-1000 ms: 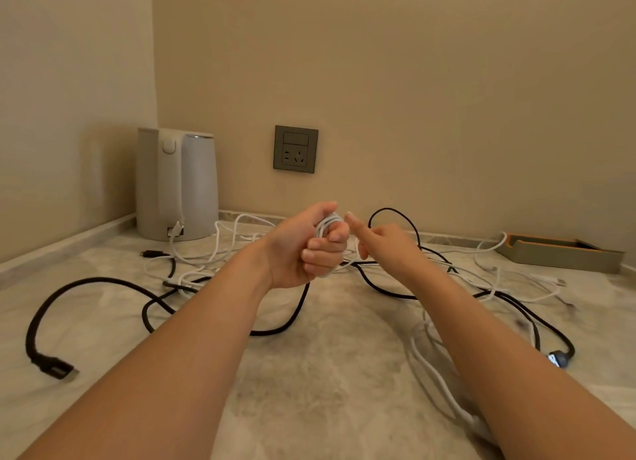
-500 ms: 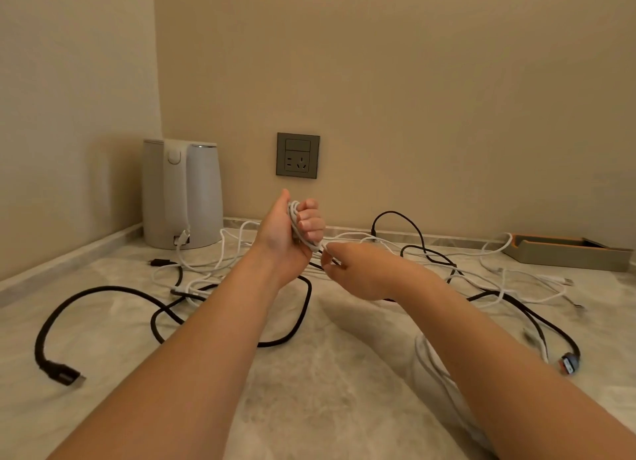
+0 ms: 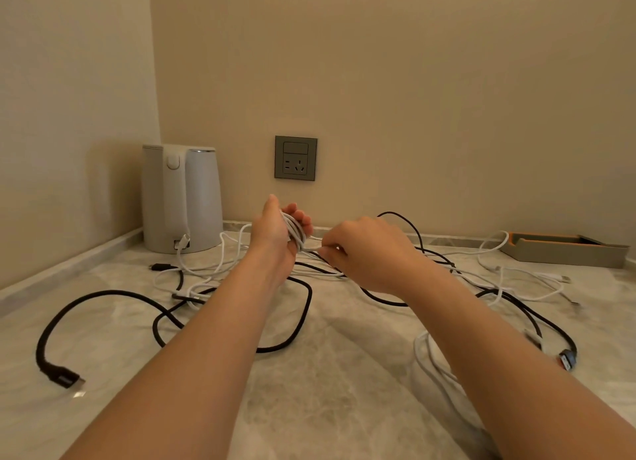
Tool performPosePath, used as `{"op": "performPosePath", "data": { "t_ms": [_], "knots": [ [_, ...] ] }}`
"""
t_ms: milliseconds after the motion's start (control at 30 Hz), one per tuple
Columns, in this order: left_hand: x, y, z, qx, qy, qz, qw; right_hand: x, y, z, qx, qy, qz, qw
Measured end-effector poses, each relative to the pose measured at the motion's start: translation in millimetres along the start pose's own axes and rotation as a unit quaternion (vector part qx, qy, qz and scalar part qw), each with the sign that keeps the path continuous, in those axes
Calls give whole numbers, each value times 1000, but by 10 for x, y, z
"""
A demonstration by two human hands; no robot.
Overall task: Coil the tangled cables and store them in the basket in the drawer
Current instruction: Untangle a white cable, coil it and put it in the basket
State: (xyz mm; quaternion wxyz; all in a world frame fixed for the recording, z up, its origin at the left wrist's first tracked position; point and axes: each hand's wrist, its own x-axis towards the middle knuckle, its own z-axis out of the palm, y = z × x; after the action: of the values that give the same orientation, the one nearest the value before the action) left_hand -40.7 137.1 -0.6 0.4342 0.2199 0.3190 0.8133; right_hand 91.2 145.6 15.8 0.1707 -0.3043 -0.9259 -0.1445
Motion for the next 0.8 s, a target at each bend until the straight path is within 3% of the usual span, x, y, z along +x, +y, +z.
{"op": "performPosePath", "data": {
  "t_ms": [133,267,400,467,633,800],
  "knots": [
    [2,16,-4,0,-9,-16,1000,9,-7,10,2,29,-14,999],
    [15,69,-82,-10,-59,-72,996,-1,78,43,29,-29,41,998],
    [-20,115,-120,28,-155,-159,975,36,270,195,51,-129,106,985],
    [-56,92,-97,61,-218,-205,952,66,288,235,121,-104,110,981],
    [-189,38,-20,121,-322,-256,903,146,261,234,383,84,62,918],
    [-212,61,-22,108,-334,-260,900,95,255,178,523,38,34,851]
  ]
}}
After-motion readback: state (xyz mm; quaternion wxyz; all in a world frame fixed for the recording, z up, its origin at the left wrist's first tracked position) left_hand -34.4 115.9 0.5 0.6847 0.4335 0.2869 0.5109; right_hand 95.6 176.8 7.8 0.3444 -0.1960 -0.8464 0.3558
